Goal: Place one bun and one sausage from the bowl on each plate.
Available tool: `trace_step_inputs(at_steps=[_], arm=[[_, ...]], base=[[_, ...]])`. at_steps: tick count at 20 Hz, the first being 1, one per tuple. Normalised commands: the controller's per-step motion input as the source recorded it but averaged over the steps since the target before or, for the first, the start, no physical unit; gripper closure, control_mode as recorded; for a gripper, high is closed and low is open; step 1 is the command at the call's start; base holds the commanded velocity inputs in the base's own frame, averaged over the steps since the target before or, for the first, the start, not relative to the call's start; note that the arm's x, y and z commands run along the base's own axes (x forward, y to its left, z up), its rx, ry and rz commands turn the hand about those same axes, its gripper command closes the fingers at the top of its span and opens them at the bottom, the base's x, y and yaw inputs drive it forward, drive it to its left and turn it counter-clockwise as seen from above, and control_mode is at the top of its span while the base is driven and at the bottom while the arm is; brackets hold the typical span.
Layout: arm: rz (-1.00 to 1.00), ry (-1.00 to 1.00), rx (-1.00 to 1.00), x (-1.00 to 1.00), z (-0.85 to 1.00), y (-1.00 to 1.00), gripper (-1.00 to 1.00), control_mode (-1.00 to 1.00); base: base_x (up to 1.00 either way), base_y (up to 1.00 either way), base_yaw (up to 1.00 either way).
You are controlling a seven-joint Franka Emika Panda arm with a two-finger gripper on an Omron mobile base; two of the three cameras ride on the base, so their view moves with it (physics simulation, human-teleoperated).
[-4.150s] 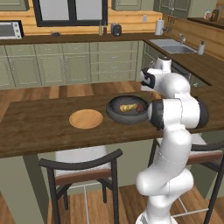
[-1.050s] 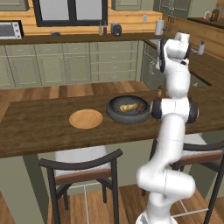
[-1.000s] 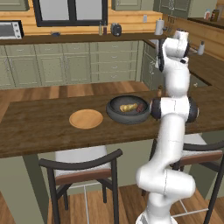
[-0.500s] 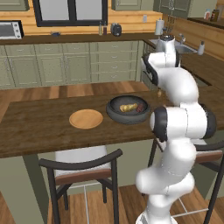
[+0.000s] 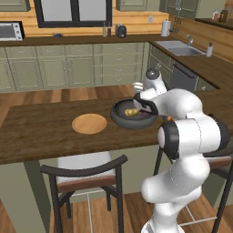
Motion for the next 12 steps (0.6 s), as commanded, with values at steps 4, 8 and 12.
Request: trace_step_inputs(at_steps=[4, 8, 12], arm=[[-0.05, 0.19, 0.03, 0.36, -0.05, 0.39, -1.00, -1.00], [-0.06, 0.20, 0.03, 0.12, -0.12, 0.04, -1.00, -1.00], [-0.08, 0.25, 0.00, 0.00, -0.45, -0.01, -1.00, -1.00]], base=[[0.00, 0.00, 0.00], [0.00, 0.00, 0.00], [0.00, 0.00, 0.00]])
